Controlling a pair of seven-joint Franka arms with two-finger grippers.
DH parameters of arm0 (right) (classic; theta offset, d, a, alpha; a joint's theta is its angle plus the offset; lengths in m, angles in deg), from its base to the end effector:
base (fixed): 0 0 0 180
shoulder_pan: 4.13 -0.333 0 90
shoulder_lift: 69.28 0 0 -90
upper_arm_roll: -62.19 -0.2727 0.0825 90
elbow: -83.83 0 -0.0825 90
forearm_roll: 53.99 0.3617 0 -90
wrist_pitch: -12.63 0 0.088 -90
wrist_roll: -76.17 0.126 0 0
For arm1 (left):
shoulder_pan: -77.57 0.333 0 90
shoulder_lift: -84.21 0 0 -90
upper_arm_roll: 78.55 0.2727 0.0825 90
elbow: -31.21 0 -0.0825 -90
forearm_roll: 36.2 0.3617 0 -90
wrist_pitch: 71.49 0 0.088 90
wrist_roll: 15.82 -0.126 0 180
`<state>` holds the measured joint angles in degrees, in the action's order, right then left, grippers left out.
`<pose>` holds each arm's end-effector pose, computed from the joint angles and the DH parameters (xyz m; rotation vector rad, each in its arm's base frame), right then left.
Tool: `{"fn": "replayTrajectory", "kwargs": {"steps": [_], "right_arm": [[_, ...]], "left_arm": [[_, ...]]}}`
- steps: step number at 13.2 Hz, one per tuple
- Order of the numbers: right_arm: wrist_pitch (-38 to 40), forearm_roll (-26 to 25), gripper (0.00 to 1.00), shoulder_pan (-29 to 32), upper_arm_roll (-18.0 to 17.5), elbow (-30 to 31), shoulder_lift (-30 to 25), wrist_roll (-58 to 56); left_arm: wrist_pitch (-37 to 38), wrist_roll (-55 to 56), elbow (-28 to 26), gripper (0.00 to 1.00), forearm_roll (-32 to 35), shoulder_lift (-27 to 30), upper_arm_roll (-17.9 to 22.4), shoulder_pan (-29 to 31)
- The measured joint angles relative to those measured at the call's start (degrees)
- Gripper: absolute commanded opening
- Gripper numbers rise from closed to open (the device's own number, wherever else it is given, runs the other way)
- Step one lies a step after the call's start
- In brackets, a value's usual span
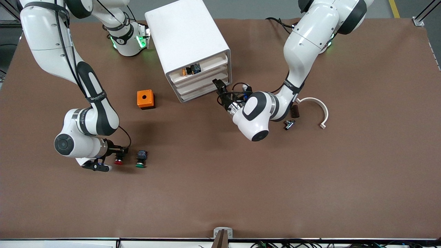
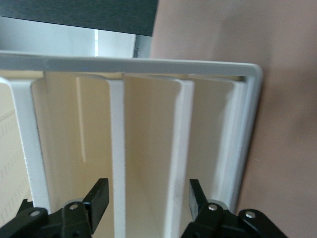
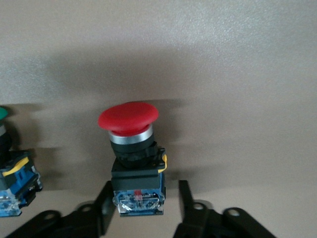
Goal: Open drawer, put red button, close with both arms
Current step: 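Grasp the red button with the right gripper while the left gripper hooks the drawer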
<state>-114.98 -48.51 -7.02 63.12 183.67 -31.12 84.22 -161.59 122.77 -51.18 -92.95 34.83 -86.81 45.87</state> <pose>0.6002 0.0251 0.1432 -3.0734 0.2603 0.2868 0.4091 -0.4640 0.1739 -1.0280 -1.8930 1.3273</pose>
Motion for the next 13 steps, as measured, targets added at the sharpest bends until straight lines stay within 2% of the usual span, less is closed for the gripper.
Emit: {"fn": "replayTrajectory", "kwargs": {"steps": [4, 5, 7, 9, 10, 13], "right_arm": [[-0.1, 0.0, 0.03, 0.0, 0.0, -0.2, 0.0, 0.0], [-0.2, 0.0, 0.02, 0.0, 0.0, -0.5, 0.0, 0.0], [-0.2, 0.0, 0.0, 0.0, 0.0, -1.8, 0.0, 0.0], [1.3, 0.0, 0.0, 0.0, 0.0, -3.4, -0.1, 0.0], [3.2, 0.0, 0.0, 0.0, 0.0, -4.6, -0.2, 0.0], [12.1, -0.1, 0.0, 0.0, 0.1, -10.6, -0.5, 0.0]], "left_arm": [[3.1, 0.0, 0.0, 0.57, -4.7, -1.0, -0.2, -0.8], [3.4, 0.0, 0.0, 0.52, -5.4, -1.2, -0.2, -1.2], [3.5, 0.0, 0.0, 0.35, -5.8, -1.8, -0.3, -2.5], [3.5, 0.0, 0.0, 0.08, -6.4, -1.9, -0.3, -3.6], [3.5, 0.0, 0.0, 0.0, -6.6, -1.9, -0.3, -3.9], [3.4, -1.5, 0.0, 0.0, -6.6, -2.0, 0.1, -3.7]]}}
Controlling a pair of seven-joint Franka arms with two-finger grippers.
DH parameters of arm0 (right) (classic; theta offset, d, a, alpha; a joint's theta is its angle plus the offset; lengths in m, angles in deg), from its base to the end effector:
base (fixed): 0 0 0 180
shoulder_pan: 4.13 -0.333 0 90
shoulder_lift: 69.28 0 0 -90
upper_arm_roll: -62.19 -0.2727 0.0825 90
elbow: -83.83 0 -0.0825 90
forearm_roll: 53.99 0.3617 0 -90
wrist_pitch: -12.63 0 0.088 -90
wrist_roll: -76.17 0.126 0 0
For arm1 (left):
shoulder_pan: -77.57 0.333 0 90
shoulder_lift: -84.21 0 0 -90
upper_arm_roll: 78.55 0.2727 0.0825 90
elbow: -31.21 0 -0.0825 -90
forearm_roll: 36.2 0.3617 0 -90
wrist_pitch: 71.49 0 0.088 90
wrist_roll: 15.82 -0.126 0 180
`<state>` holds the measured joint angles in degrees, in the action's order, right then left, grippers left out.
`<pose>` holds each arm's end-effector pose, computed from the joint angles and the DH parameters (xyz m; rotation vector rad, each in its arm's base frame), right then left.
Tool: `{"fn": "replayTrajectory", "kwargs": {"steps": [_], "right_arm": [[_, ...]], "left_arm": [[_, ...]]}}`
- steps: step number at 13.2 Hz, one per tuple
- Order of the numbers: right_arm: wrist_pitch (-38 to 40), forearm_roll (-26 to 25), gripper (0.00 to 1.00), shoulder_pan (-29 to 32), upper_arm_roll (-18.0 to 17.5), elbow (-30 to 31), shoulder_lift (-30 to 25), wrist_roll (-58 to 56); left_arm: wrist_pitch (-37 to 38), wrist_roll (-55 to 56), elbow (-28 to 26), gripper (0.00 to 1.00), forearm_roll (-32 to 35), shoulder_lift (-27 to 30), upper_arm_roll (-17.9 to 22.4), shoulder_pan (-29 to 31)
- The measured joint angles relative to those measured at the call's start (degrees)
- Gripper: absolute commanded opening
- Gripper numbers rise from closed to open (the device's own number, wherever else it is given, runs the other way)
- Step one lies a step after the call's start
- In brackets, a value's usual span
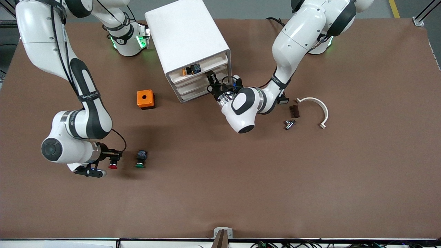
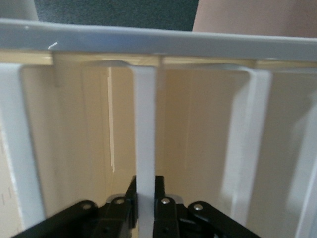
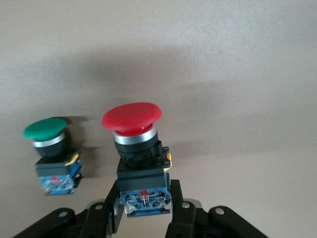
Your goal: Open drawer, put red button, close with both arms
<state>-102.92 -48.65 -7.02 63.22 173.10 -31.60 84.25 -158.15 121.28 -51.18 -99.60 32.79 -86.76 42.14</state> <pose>0.6316 0.0285 0.2062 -3.0655 0.2373 0.3144 0.3679 -0.4947 0.1669 -0.9909 -1.7424 1.4163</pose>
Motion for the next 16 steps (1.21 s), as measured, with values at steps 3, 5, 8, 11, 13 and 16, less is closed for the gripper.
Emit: {"fn": "replayTrajectory", "kwargs": {"steps": [3, 5, 8, 11, 13, 16], "right_arm": [[7.0, -1.3, 0.0, 0.0, 0.2, -5.0, -0.3, 0.0], [9.3, -2.0, 0.0, 0.0, 0.3, -6.6, -0.3, 0.0], [11.5, -2.0, 0.0, 0.0, 0.2, -7.7, -1.4, 1.6], [15.7, -1.9, 0.0, -0.7, -0.3, -8.5, -3.2, 7.6], [18.4, -1.9, 0.0, -2.3, -0.4, -8.8, -4.8, 14.8], [20.6, -1.9, 0.0, -6.5, -0.7, -8.8, -7.0, 28.2]], "left_arm": [[0.1, -3.0, 0.1, 0.01, 0.0, 0.0, 0.6, 2.9], [0.3, -5.5, 0.5, 0.01, 0.2, 0.0, 0.6, 6.5], [0.2, -9.7, 2.5, 0.07, 0.3, -0.9, 0.9, 10.2], [0.7, -11.7, 4.7, 0.61, 0.3, -2.1, 1.1, 12.3], [-0.2, -14.5, 5.3, 0.99, 0.3, -2.4, 1.7, 12.6], [-0.3, -16.0, 6.0, 0.99, 0.4, -2.5, 3.6, 13.3]]}}
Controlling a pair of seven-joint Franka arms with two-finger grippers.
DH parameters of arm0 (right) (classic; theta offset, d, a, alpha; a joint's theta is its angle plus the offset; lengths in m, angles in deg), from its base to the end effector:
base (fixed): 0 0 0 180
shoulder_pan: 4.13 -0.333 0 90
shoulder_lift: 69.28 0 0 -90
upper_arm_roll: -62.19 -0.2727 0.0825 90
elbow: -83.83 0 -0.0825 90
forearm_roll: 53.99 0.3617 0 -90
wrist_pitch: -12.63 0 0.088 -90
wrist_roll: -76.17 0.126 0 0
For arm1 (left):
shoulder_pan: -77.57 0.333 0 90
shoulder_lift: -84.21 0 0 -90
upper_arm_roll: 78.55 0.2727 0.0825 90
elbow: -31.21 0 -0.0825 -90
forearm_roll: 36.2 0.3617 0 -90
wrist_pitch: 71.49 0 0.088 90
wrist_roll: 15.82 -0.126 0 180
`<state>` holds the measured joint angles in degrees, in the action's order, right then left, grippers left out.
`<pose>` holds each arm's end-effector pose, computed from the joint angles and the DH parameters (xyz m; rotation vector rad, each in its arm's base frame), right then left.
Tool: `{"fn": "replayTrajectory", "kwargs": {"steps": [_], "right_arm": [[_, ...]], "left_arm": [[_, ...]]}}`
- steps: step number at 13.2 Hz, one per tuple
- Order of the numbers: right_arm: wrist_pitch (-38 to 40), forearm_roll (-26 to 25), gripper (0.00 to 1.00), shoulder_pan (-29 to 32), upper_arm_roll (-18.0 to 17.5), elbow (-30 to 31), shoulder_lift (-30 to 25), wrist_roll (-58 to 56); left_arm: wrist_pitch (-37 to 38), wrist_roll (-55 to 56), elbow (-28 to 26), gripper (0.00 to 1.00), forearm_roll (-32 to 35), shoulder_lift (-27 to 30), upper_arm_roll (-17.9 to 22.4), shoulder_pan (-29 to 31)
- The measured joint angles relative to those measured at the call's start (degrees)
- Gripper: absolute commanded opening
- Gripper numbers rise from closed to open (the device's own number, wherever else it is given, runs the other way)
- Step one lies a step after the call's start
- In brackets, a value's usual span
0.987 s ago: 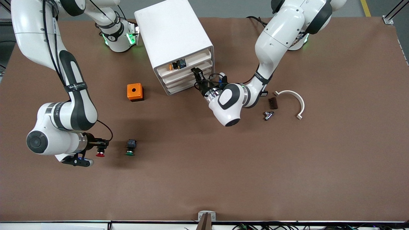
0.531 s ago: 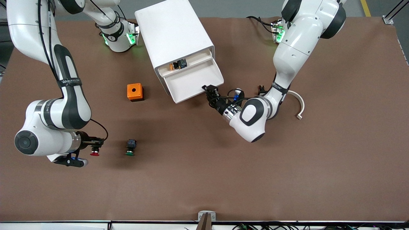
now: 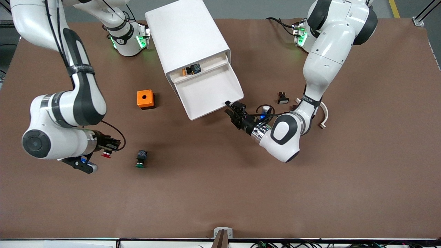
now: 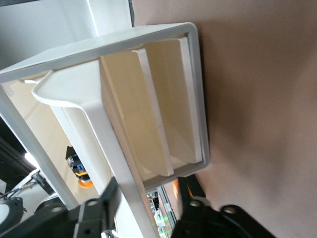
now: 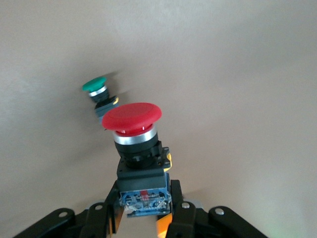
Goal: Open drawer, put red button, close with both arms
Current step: 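Carry the red button into the open drawer with the right gripper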
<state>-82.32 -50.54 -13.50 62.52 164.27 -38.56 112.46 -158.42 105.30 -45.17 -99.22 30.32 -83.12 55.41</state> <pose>0.6177 0.1060 0.3263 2.9628 -0.7391 -0.4343 0.5110 -0.3770 0.1674 -1.1523 -1.9566 1.6962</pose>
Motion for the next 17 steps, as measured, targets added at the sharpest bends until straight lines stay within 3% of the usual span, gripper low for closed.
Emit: {"fn": "replayTrajectory", "kwargs": {"steps": [2, 4, 8, 11, 14, 17], "right_arm": [[0.3, 0.0, 0.0, -3.6, -0.1, 0.0, -1.0, 9.7], [1.1, 0.3, 0.0, -7.3, -0.2, 0.0, -2.0, 19.3], [1.9, 7.0, 0.01, -12.1, -0.2, 0.1, -4.5, 35.7], [1.7, 7.8, 0.01, -16.6, -0.3, 0.5, -5.7, 48.4], [-3.6, 11.8, 0.01, -21.7, -0.4, 3.3, -6.3, 58.5], [-11.8, 14.4, 0.01, -25.1, -0.3, 7.3, -6.5, 64.2]], "left_arm": [[0.6, -0.1, 1.2, 0.99, 1.3, 0.3, 2.5, 0.1], [3.1, -0.2, 3.1, 0.99, 6.8, 1.3, 4.2, 0.7], [4.9, -2.7, 6.6, 1.0, 17.1, 4.8, 4.5, 4.3], [5.2, -10.9, 6.8, 1.0, 23.5, 7.3, 4.7, 7.4], [5.1, -17.9, 6.9, 1.0, 32.5, 9.2, 4.6, 7.2], [1.6, -21.4, 7.0, 1.0, 35.8, 10.6, 4.6, 5.8]]}}
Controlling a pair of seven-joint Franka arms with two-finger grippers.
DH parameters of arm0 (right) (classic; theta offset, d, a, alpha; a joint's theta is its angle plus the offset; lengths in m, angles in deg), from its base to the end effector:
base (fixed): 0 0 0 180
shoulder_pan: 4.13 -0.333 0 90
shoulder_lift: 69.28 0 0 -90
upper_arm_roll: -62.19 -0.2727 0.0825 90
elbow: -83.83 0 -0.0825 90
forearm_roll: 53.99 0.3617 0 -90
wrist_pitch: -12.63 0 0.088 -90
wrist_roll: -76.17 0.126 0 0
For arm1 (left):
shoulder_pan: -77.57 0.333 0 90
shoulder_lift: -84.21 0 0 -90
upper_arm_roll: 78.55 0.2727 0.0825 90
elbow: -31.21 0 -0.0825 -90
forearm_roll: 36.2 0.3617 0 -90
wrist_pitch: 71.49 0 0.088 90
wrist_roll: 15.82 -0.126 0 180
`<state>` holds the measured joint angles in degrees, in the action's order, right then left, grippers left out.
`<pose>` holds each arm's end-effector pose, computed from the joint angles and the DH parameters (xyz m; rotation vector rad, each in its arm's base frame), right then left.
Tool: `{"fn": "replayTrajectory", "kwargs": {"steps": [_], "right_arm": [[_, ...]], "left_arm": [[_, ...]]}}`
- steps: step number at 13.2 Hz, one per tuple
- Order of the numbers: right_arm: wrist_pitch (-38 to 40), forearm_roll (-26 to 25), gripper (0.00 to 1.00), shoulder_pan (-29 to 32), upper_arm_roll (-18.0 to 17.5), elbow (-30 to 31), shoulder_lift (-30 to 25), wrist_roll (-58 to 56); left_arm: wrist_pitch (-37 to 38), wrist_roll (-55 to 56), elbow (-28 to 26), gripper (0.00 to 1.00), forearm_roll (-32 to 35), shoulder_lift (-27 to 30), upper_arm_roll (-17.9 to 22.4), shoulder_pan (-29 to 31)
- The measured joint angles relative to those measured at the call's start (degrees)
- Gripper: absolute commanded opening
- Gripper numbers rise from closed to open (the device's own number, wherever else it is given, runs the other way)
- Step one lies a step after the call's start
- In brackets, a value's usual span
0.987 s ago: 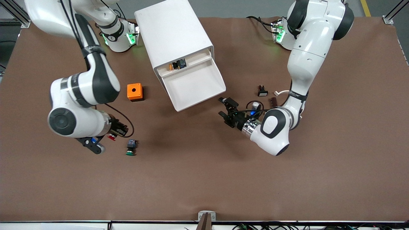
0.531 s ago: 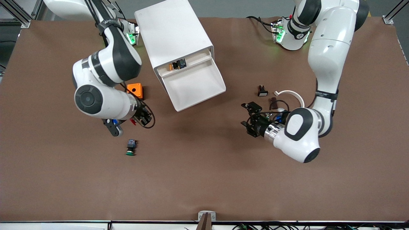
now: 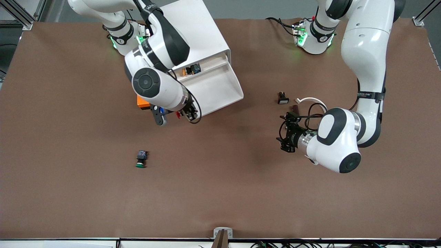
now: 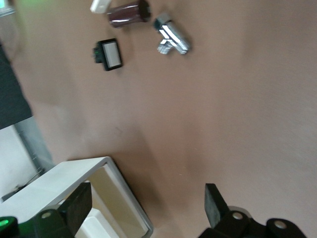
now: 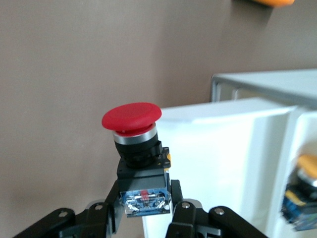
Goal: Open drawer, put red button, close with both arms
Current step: 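Carry the red button into the open drawer with the right gripper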
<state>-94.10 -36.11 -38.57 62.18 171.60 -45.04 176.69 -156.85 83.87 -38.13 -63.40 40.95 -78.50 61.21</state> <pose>0.5039 0.3812 0.3594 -2.4883 1.8096 0.4760 0.5960 -0.2377 0.2734 -2.0478 -1.9715 0.9561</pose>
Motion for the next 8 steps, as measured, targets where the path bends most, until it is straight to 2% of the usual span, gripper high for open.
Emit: {"fn": "replayTrajectory", "kwargs": {"steps": [5, 8], "right_arm": [[-12.7, 1.2, 0.04, -4.9, 0.0, 7.2, 0.0, 6.2], [-15.3, 1.2, 0.22, -8.1, 0.0, 9.0, -0.1, 9.4]], "left_arm": [[-3.6, -15.8, 0.2, 1.0, 4.0, 1.8, 0.0, 0.1], [-3.6, -25.6, -0.1, 1.0, 10.4, 2.0, -0.1, 0.0]]}}
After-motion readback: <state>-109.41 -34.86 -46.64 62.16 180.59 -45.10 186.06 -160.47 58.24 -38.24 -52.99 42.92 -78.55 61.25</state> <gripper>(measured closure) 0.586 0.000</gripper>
